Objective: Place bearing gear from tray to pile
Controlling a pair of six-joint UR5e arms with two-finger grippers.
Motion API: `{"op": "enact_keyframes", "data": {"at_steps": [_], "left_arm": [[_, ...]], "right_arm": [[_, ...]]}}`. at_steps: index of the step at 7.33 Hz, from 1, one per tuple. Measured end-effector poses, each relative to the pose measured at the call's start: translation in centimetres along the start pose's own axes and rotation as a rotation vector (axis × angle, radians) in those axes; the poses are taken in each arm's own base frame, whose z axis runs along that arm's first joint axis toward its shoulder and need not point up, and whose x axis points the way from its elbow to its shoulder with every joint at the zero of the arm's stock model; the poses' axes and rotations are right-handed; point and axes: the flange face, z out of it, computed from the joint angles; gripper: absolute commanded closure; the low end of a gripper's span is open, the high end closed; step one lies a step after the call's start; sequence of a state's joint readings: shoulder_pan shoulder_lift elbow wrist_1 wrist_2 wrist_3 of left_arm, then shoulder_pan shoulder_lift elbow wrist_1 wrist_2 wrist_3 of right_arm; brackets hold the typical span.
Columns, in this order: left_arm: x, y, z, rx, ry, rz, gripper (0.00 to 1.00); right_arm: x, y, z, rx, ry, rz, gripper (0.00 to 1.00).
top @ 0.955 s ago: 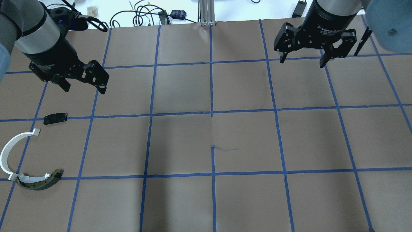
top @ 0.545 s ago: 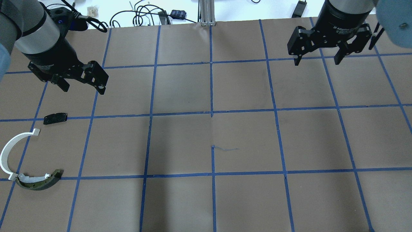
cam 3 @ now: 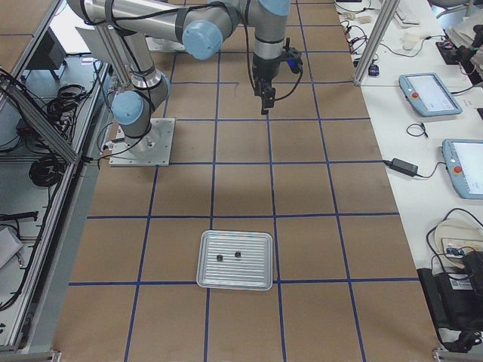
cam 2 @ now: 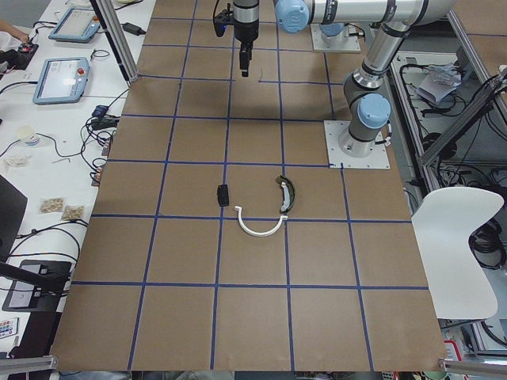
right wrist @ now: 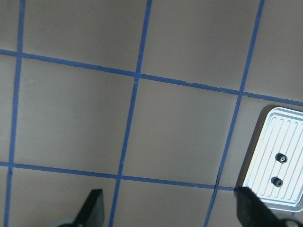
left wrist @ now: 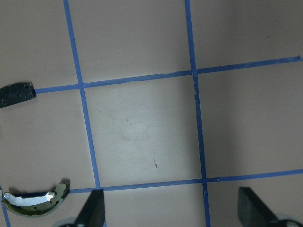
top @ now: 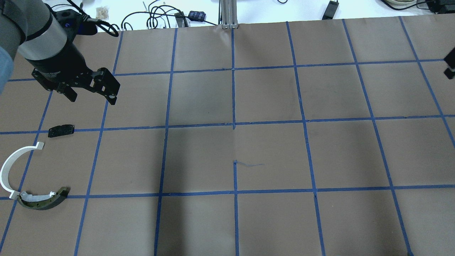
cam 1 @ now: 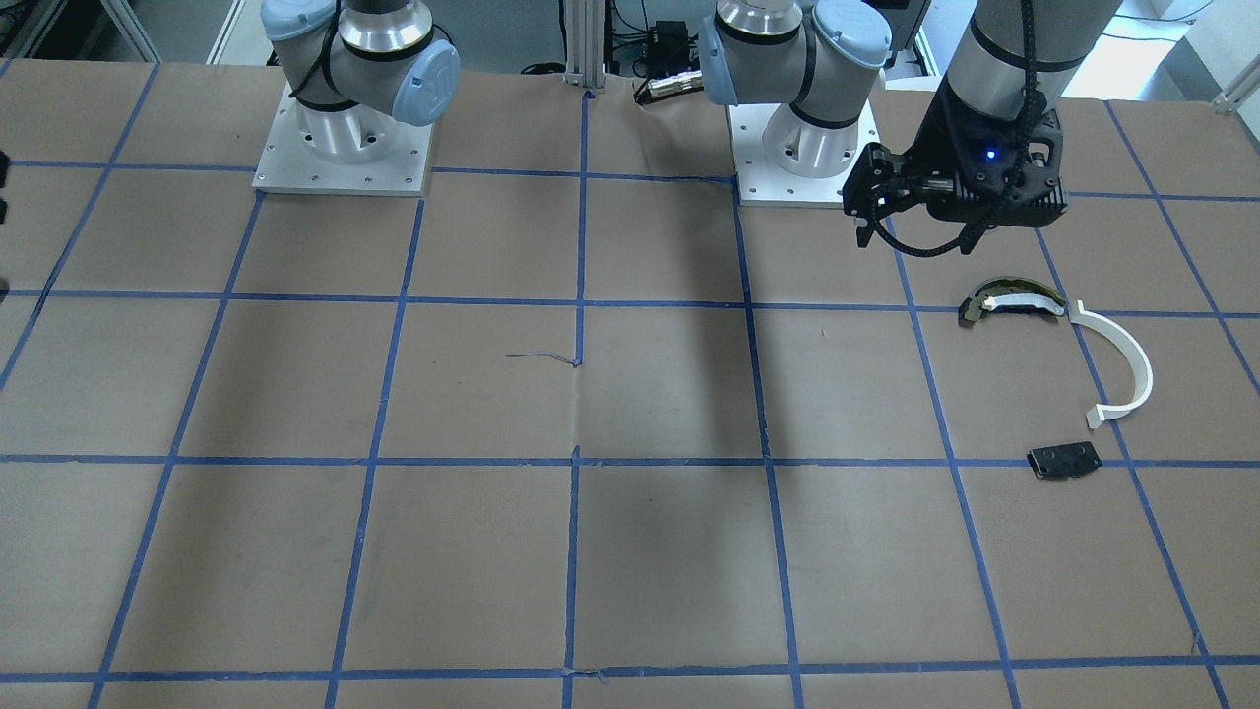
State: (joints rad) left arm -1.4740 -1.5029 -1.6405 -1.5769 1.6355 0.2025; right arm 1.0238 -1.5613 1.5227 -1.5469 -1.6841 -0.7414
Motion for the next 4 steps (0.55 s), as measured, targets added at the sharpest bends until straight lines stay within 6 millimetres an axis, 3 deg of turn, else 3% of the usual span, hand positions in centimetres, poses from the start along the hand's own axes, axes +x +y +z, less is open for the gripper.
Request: {"op": "enact_keyframes", "data": {"at_steps": [2,4], "left_arm": [[0.0,-0.1,0.0,0.002,0.001,0.000,0.00],[-0.1,-0.1,0.0,0.004,0.000,-0.001,0.00]], "right_arm": [[11.6,4.1,6.0,-0.008,-0.047,-0.010,0.02],[19.5,7.7,13.0,0.012,-0.062,-0.027,0.01]]}}
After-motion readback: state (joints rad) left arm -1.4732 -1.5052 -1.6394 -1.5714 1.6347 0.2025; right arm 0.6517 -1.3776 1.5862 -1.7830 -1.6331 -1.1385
